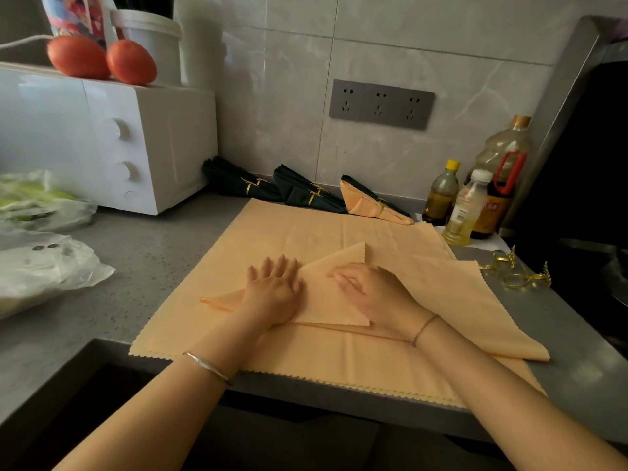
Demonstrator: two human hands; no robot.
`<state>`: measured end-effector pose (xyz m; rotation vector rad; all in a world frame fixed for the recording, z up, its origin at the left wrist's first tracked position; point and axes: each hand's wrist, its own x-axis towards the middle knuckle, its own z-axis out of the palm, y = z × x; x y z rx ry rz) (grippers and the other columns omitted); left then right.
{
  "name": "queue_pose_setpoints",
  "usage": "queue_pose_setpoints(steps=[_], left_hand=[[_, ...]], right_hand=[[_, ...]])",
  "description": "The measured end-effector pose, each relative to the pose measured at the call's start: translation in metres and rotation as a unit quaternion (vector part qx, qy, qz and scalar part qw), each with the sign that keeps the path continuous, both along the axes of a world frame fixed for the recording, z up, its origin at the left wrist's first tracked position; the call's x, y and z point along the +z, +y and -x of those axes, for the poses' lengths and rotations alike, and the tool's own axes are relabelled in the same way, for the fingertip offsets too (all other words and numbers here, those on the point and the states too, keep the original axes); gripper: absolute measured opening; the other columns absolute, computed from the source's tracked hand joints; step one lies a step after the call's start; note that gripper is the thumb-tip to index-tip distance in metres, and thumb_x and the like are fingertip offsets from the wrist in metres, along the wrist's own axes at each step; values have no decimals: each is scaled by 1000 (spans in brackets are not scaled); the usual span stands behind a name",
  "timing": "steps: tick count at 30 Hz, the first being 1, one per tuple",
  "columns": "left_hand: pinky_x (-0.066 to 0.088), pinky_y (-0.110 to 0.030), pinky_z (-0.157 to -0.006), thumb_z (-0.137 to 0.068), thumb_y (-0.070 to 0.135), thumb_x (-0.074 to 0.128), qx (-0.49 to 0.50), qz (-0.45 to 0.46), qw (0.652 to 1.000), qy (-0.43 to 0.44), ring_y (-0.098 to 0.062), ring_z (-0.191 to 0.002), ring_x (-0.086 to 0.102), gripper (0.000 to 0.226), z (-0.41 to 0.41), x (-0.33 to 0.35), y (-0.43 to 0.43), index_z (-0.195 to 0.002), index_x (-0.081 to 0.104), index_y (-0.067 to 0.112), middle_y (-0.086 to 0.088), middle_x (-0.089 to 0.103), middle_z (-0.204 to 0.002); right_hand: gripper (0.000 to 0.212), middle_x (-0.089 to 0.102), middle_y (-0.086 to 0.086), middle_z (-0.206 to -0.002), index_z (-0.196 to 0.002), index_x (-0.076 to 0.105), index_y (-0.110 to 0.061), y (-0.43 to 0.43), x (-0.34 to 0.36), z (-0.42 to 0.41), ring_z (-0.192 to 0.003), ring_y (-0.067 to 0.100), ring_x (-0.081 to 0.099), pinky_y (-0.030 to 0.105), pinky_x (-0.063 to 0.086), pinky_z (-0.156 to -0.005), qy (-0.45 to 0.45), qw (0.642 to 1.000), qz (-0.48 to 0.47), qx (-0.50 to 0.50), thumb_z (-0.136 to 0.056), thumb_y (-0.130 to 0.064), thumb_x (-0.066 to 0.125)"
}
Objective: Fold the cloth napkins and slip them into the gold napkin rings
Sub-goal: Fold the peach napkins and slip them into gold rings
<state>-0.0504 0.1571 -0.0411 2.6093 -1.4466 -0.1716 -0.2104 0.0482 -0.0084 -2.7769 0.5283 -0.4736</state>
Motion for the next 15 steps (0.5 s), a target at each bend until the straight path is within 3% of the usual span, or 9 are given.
queue_pose_setpoints(steps=[2,5,8,15], left_hand=[[-1,-48,-117,-102,44,9,5,-9,1000,-7,-26,-147,-4,56,1,-1,-1,-153,1,23,-2,-3,-161],[0,-47,-118,-101,45,8,7,-13,1000,-14,-25,-147,-4,57,1,-2,-3,-153,-1,23,-2,-5,-161],[-1,-47,-118,-101,46,8,10,-11,1000,-18,-25,-148,-4,58,0,-3,-4,-153,-2,22,-2,-5,-161],[1,-45,-117,-101,46,9,9,-4,1000,-28,-24,-148,-3,59,-2,-3,-3,-153,-1,20,-2,-4,-161]], right_hand=[[40,42,-3,-146,-140,43,-18,-1,-2,-26,-134,11,35,28,25,-112,36,999,5,16,-102,-24,34],[48,16,-3,-158,-150,18,-17,-3,-10,-57,-144,9,11,31,6,-118,126,992,12,27,-103,-24,25],[49,5,-6,-159,-152,9,-20,-9,-20,-67,-145,6,1,30,-2,-118,180,983,-7,44,-104,-28,20],[54,-5,-9,-158,-152,1,-22,-40,-29,-52,-144,3,-7,29,-6,-116,199,980,6,8,-103,-40,14]])
